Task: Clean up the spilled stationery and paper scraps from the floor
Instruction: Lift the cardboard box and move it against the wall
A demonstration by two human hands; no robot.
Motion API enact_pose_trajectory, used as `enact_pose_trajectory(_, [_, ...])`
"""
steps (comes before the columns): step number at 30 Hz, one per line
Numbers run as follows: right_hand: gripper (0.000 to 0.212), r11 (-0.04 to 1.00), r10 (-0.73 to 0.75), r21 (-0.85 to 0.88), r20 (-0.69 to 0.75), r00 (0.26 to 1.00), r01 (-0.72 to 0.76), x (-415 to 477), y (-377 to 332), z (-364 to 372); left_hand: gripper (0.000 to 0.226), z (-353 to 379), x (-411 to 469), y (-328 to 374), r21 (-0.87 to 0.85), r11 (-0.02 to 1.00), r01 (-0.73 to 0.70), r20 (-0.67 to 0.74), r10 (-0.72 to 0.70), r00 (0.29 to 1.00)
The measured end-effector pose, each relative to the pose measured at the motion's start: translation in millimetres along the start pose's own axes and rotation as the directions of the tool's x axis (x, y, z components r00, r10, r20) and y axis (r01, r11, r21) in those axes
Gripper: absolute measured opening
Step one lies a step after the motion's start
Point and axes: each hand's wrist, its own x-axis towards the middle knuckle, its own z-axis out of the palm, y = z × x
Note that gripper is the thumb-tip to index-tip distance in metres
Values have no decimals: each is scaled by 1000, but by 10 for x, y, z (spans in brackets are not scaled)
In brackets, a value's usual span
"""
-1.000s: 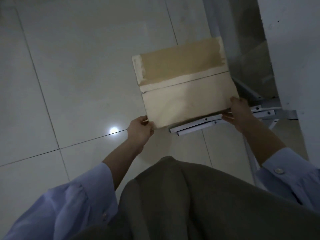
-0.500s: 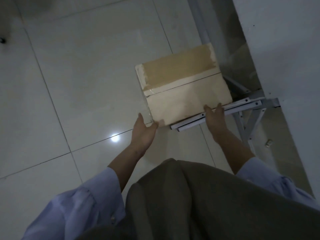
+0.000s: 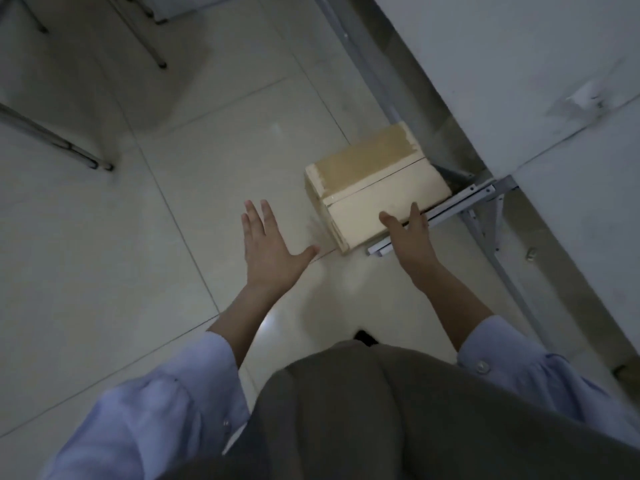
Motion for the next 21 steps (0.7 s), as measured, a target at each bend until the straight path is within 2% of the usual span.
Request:
enact_pose_trajectory(2, [83,999,-37,20,-29,999,38,-351,-121,23,116,-402,-154,-53,44,997,-67,-42,68,997])
enact_pose_trajectory(8, [91,993,-115,33,-54,992,117,-906,-358,-3,121,-1063,-396,-48,134,980,-146,-125,162,979])
enact_pose_trajectory(16, [114,973,-211,74,-85,974,217,-1544,-240,-211,124,-1242,-911,35,175,952,-252,-130,276,952])
enact_pose_trajectory(21, [104,963,-247,70,-146,958,259,-1902,-3,-411,125,-1189,-1315,153,200,930,-308,-112,334,936])
